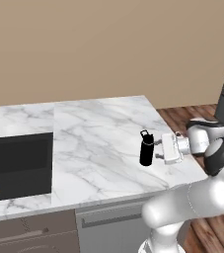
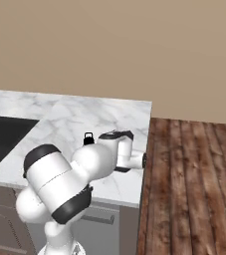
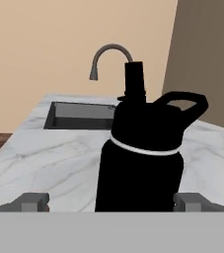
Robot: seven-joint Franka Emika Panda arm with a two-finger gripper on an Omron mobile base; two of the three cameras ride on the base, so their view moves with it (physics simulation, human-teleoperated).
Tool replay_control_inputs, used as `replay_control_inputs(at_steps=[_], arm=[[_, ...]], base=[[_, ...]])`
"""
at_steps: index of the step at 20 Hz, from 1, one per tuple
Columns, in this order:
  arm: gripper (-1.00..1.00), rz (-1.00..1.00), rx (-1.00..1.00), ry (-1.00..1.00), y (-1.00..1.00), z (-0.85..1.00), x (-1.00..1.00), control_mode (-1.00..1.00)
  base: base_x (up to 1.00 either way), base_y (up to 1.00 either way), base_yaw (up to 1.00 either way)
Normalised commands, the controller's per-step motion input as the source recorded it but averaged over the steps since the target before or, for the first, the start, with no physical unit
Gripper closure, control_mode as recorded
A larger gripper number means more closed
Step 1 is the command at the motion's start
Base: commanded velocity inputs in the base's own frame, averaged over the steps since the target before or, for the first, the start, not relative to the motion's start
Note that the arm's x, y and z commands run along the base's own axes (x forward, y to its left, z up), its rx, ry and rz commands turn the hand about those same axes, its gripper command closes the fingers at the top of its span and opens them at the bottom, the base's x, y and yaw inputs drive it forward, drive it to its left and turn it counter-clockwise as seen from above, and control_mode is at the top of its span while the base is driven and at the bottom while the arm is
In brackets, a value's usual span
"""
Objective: Pick the water bottle from the counter and place it in the open cabinet.
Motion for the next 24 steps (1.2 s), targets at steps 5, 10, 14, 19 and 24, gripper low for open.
replay_control_inputs(at_steps=[5,10,14,19,24], arm=[[-1.00,-0.02,0.01,0.00,0.00,-0.09,0.12,-1.00],[-1.00,-0.02,0.00,0.00,0.00,-0.07,0.07,-1.00],[-1.00,-0.01,0.00,0.00,0.00,-0.03,0.01,-1.00],[-1.00,-0.01,0.00,0.00,0.00,0.00,0.00,-1.00],[-1.00,-0.03,0.01,0.03,0.00,0.00,0.00,-1.00]], base=[[0.00,0.00,0.00],[0.00,0.00,0.00],[0.00,0.00,0.00],[0.00,0.00,0.00],[0.00,0.00,0.00]])
